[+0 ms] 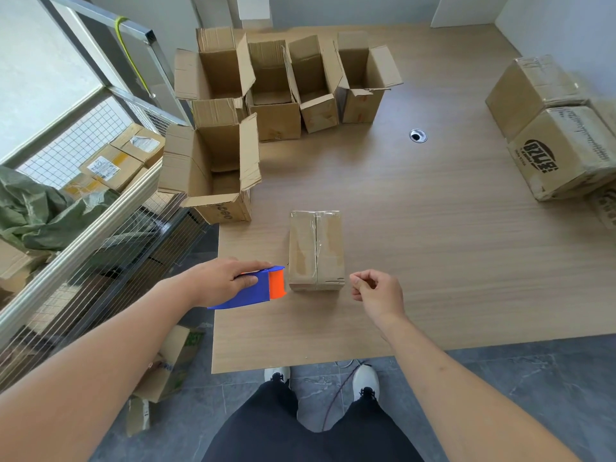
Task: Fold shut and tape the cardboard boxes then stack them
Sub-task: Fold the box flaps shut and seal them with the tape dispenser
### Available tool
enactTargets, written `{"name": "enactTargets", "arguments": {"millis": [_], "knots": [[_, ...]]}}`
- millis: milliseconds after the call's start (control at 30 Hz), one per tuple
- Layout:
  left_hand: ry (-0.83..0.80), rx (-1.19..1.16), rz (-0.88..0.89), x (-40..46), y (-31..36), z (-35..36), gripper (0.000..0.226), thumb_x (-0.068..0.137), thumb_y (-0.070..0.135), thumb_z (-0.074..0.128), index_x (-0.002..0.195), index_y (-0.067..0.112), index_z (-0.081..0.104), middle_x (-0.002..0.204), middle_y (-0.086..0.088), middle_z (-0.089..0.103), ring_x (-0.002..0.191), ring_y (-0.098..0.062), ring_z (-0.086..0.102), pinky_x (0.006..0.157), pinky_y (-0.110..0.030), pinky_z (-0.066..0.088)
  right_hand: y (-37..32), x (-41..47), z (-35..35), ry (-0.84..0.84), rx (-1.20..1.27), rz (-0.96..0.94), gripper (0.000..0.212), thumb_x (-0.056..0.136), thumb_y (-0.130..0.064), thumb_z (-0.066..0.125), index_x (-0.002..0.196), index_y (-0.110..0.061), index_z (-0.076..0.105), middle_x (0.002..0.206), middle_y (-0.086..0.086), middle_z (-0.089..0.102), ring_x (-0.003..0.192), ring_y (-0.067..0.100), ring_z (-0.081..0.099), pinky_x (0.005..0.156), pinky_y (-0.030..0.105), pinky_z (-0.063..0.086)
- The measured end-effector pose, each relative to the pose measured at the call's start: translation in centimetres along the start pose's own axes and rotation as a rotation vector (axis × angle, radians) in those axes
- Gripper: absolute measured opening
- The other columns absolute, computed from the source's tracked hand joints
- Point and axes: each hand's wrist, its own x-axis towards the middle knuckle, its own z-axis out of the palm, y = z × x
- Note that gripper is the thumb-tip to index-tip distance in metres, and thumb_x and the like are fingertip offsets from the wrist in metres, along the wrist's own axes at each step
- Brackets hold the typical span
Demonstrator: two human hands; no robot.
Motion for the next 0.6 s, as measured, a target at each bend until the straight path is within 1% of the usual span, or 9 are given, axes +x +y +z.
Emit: {"name": "enactTargets", "arguments": {"millis": [100, 167, 267, 333, 400, 467, 500, 533, 600], "knots": [[0.007, 0.027, -0.015, 0.6, 0.2, 0.0, 0.043, 0.108, 0.047, 0.035, 0.148, 0.063, 0.028, 0.11, 0.004, 0.056, 0.099, -0.016, 0.054, 0.09, -0.04, 0.045, 0.6, 0.3, 0.5, -0.006, 0.035, 0.017, 0.02, 0.092, -0.008, 0.071, 0.078, -0.02, 0.077, 0.071, -0.002, 0.074, 0.066, 0.015, 0.071, 0.075, 0.044, 0.064], [0.009, 0.057, -0.012, 0.9, 0.6, 0.0, 0.044, 0.108, 0.047, 0.034, 0.15, 0.062, 0.027, 0.107, 0.004, 0.055, 0.097, -0.016, 0.054, 0.09, -0.041, 0.046, 1.1, 0.4, 0.9, -0.015, 0.07, 0.035, 0.019, 0.092, -0.009, 0.072, 0.08, -0.023, 0.078, 0.071, -0.002, 0.075, 0.067, 0.016, 0.072, 0.076, 0.046, 0.064], [0.015, 0.1, -0.001, 1.2, 0.9, -0.1, 0.045, 0.108, 0.048, 0.034, 0.15, 0.061, 0.026, 0.106, 0.006, 0.054, 0.095, -0.014, 0.054, 0.091, -0.042, 0.047, 1.9, 0.5, 1.2, -0.035, 0.089, 0.054, 0.014, 0.093, -0.02, 0.074, 0.088, -0.031, 0.079, 0.08, -0.005, 0.077, 0.078, 0.019, 0.074, 0.081, 0.048, 0.063], [0.002, 0.11, 0.007, 1.4, 1.1, -0.3, 0.045, 0.108, 0.048, 0.034, 0.151, 0.061, 0.026, 0.106, 0.007, 0.053, 0.094, -0.012, 0.053, 0.09, -0.04, 0.047, 2.0, 0.6, 1.1, -0.05, 0.018, 0.033, 0.012, 0.095, -0.037, 0.07, 0.103, -0.039, 0.078, 0.098, -0.012, 0.077, 0.097, 0.013, 0.072, 0.093, 0.042, 0.058], [-0.012, 0.12, 0.018, 1.6, 1.2, -0.3, 0.045, 0.108, 0.048, 0.033, 0.15, 0.062, 0.025, 0.105, 0.008, 0.052, 0.093, -0.01, 0.052, 0.087, -0.039, 0.046, 2.1, 0.6, 0.9, -0.092, -0.1, 0.027, 0.036, 0.097, -0.054, 0.06, 0.13, -0.041, 0.067, 0.127, -0.013, 0.069, 0.123, 0.011, 0.06, 0.106, 0.033, 0.046], [-0.008, 0.133, 0.03, 1.8, 1.2, -0.2, 0.045, 0.108, 0.048, 0.033, 0.15, 0.064, 0.024, 0.105, 0.006, 0.054, 0.092, -0.012, 0.053, 0.087, -0.038, 0.047, 2.0, 0.5, 1.1, -0.113, -0.19, 0.033, 0.052, 0.101, -0.056, 0.049, 0.15, -0.037, 0.047, 0.145, -0.007, 0.057, 0.136, 0.017, 0.049, 0.111, 0.036, 0.04], [-0.004, 0.13, 0.036, 1.9, 1.2, -0.1, 0.045, 0.108, 0.049, 0.033, 0.149, 0.065, 0.024, 0.105, 0.005, 0.054, 0.093, -0.013, 0.054, 0.087, -0.038, 0.047, 1.8, 0.3, 1.4, -0.087, -0.262, -0.013, 0.054, 0.104, -0.053, 0.043, 0.155, -0.034, 0.04, 0.149, -0.005, 0.052, 0.139, 0.02, 0.046, 0.112, 0.039, 0.039], [-0.003, 0.118, 0.041, 2.0, 1.2, 0.1, 0.045, 0.108, 0.049, 0.033, 0.149, 0.066, 0.024, 0.106, 0.005, 0.054, 0.094, -0.013, 0.054, 0.088, -0.039, 0.047, 1.5, 0.0, 1.6, -0.03, -0.356, -0.112, 0.054, 0.106, -0.049, 0.038, 0.156, -0.031, 0.037, 0.15, -0.003, 0.049, 0.139, 0.021, 0.045, 0.11, 0.04, 0.04], [-0.01, 0.077, 0.059, 2.2, 1.3, 0.6, 0.045, 0.108, 0.049, 0.034, 0.147, 0.068, 0.024, 0.106, 0.006, 0.054, 0.096, -0.014, 0.053, 0.089, -0.039, 0.046, 0.6, -0.5, 2.3, 0.071, -0.564, -0.413, 0.055, 0.106, -0.047, 0.033, 0.157, -0.025, 0.036, 0.151, 0.0, 0.045, 0.137, 0.022, 0.043, 0.108, 0.043, 0.042]]}}
